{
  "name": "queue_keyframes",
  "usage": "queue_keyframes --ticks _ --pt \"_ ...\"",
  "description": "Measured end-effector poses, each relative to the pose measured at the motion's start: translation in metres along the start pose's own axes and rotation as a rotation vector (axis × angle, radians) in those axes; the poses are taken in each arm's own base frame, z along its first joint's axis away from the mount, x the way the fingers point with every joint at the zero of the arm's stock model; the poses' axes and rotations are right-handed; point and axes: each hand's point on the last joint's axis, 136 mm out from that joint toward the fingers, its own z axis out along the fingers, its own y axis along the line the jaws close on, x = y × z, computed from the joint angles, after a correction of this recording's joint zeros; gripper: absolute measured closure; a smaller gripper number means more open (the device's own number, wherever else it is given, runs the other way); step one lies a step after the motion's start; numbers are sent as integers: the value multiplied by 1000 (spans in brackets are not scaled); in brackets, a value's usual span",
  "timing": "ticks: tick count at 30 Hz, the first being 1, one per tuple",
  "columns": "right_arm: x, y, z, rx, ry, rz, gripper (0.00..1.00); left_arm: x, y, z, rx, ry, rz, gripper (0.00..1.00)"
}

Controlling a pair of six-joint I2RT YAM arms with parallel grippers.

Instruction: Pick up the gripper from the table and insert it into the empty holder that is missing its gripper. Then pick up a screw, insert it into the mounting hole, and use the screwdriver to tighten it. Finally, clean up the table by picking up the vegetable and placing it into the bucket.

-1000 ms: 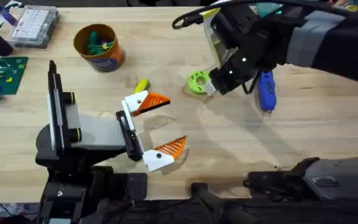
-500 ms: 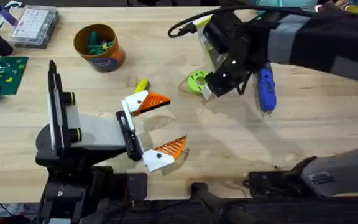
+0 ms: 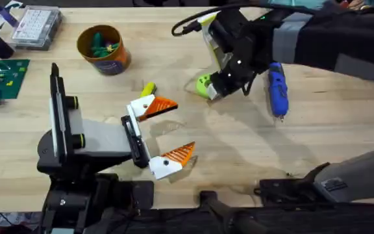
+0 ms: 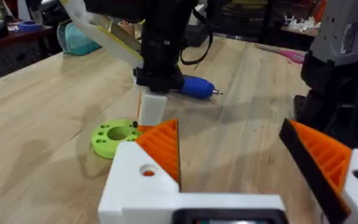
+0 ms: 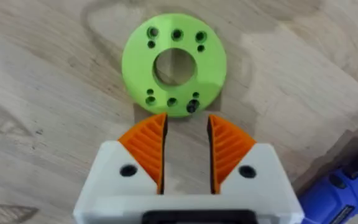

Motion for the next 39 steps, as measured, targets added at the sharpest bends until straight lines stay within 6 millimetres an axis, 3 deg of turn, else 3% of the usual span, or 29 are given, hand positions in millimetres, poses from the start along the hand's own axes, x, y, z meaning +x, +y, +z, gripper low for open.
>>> queue_keyframes --ticks 39 --pt "-11 -1 9 10 -28 1 632 0 0 0 0 0 0 14"
